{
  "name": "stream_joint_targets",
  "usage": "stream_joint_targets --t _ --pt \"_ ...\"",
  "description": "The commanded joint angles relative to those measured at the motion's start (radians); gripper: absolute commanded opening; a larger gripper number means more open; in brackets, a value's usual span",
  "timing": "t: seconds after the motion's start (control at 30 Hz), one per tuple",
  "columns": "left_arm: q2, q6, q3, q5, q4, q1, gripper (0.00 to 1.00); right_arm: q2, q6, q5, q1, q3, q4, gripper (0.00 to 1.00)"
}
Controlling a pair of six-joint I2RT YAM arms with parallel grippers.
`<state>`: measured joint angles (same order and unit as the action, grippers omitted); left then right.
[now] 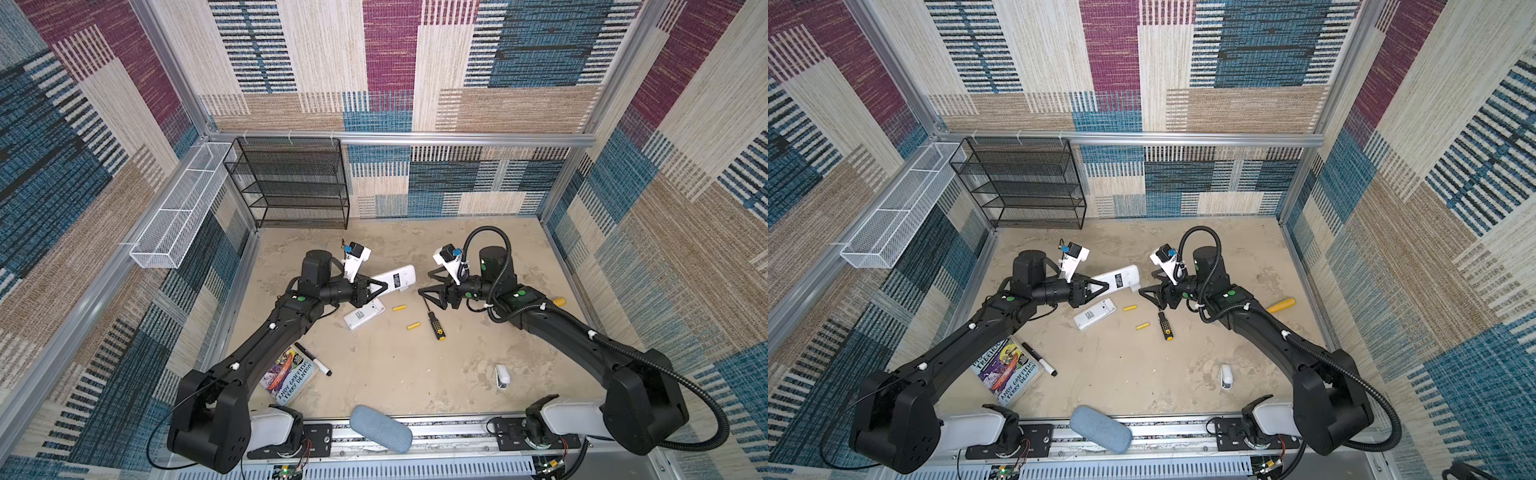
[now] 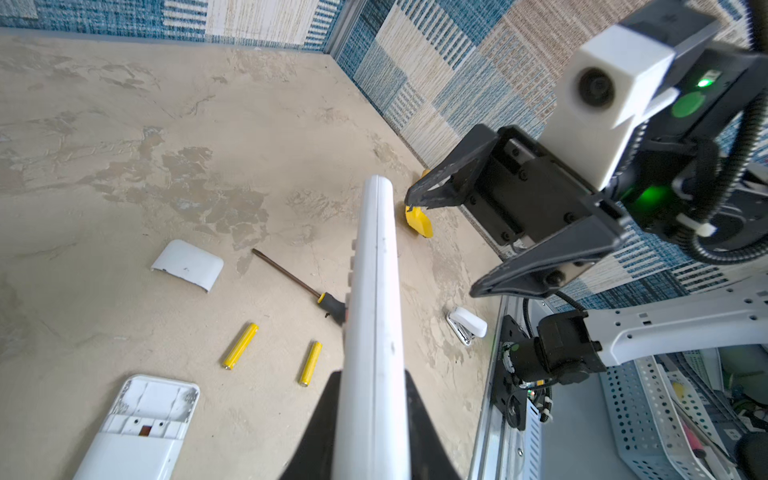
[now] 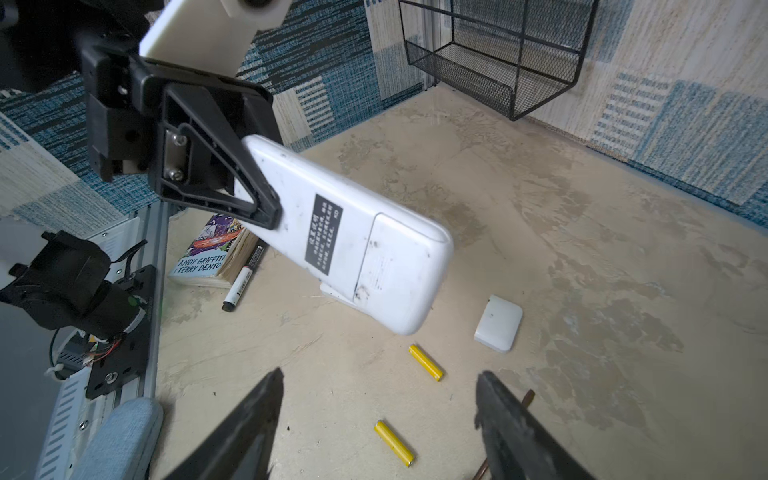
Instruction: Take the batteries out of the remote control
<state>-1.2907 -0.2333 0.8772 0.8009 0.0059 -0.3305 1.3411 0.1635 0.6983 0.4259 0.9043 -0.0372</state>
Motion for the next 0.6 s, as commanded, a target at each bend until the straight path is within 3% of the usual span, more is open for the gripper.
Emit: stream_joint_targets --t 0.0,0.27,0.57 --pt "0.027 -0.021 -0.023 0.057 0.080 0.000 0.02 0.018 0.028 0.059 -0.001 0.023 0.051 0.73" --pt "0.079 0.002 -0.089 0.141 0.153 -0.002 0.02 0.040 0.011 0.116 -0.006 0.067 0.063 0.65" --pt "0.089 0.010 -0.105 0.177 0.195 -0.003 0.02 0.087 0.019 0.270 -0.013 0.101 0.028 0.54"
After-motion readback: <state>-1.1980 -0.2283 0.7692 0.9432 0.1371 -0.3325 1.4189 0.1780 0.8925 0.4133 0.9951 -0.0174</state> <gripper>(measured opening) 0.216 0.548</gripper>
